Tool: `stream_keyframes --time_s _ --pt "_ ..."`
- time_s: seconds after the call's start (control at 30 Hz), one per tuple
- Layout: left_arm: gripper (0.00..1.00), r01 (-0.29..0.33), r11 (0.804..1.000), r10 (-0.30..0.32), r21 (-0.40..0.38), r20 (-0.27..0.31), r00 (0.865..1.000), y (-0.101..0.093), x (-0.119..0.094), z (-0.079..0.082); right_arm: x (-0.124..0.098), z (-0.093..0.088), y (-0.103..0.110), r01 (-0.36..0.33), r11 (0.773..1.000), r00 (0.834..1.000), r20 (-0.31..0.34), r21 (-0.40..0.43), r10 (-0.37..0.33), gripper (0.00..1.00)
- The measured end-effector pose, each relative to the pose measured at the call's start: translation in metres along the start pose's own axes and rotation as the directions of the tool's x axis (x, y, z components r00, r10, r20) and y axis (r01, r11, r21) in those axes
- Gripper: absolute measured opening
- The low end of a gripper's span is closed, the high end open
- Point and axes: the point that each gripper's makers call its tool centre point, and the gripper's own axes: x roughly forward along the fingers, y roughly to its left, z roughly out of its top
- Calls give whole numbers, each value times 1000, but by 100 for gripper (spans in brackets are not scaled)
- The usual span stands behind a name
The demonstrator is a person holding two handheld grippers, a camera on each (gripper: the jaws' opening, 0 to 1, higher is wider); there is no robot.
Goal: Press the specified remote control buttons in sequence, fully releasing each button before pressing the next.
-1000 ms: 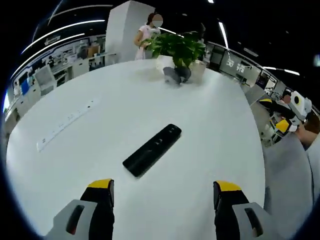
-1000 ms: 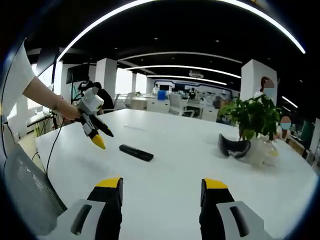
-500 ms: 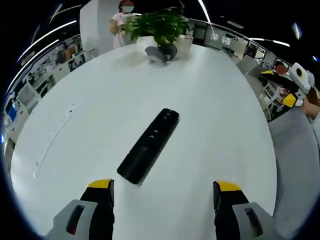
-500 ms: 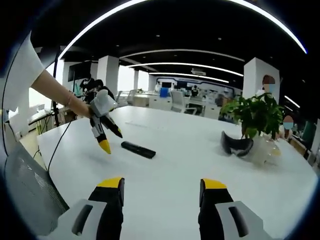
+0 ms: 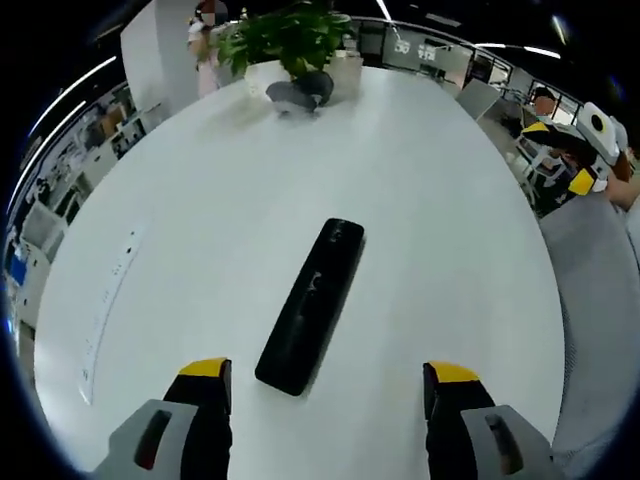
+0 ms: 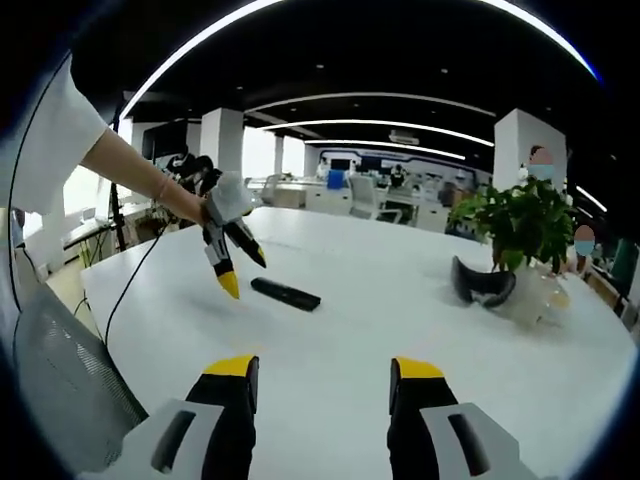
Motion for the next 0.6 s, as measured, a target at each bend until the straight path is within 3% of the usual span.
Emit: stream_keyframes --time_s 0.4,0.5,0.6 --pt "77 36 998 -34 48 -36 999 7 13 13 0 -3 1 -3 1000 1000 -18 -2 3 45" --pt "76 39 997 -34 73 -65 997 10 17 13 0 -4 2 -7 1000 1000 -23 -4 7 44" --pt "70 3 991 16 135 -135 991 22 21 7 1 -5 2 -12 1000 999 -30 -3 12 43"
